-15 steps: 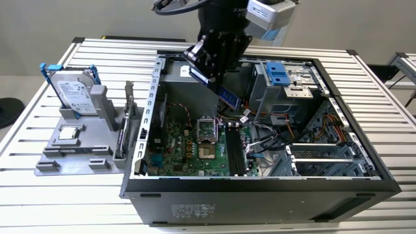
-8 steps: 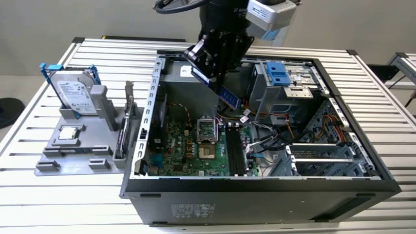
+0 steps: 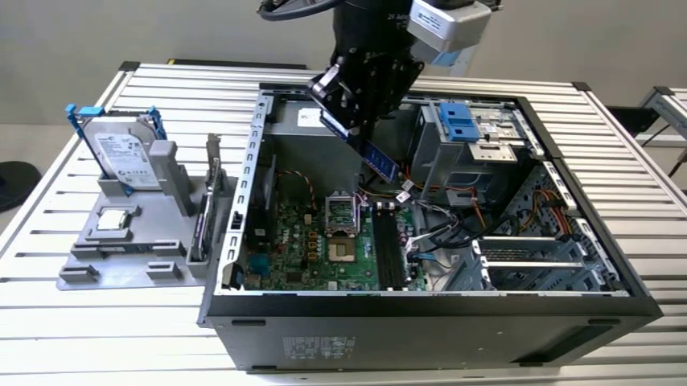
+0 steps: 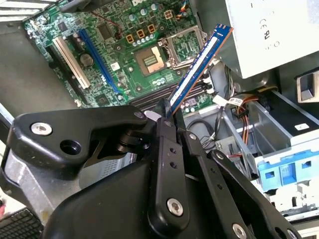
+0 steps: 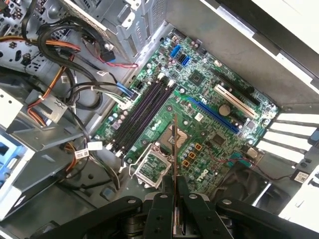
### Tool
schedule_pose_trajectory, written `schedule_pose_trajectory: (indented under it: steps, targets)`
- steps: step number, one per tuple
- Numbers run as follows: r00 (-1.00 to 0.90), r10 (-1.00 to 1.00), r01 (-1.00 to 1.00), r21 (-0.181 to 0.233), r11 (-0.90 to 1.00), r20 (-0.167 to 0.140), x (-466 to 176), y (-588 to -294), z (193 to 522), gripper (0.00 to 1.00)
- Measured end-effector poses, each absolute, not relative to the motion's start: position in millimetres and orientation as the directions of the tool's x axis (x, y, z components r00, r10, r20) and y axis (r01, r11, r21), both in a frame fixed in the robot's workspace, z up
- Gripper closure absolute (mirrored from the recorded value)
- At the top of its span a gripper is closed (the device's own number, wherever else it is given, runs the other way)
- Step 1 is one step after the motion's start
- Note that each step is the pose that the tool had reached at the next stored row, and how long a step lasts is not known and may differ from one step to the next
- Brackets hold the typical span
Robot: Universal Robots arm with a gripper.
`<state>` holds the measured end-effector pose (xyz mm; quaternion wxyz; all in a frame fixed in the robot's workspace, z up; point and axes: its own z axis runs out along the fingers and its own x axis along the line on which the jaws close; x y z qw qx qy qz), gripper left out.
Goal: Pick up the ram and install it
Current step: 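Insert the ram into the slot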
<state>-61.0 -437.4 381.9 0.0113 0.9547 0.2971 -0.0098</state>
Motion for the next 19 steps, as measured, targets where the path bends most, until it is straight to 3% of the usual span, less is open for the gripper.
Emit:
schedule_pose_trajectory:
  steps: [19]
  targets:
    - [0.866, 0.499, 0.500, 0.013, -0.866, -0.024, -51.0, -437.4, 381.9, 1.00]
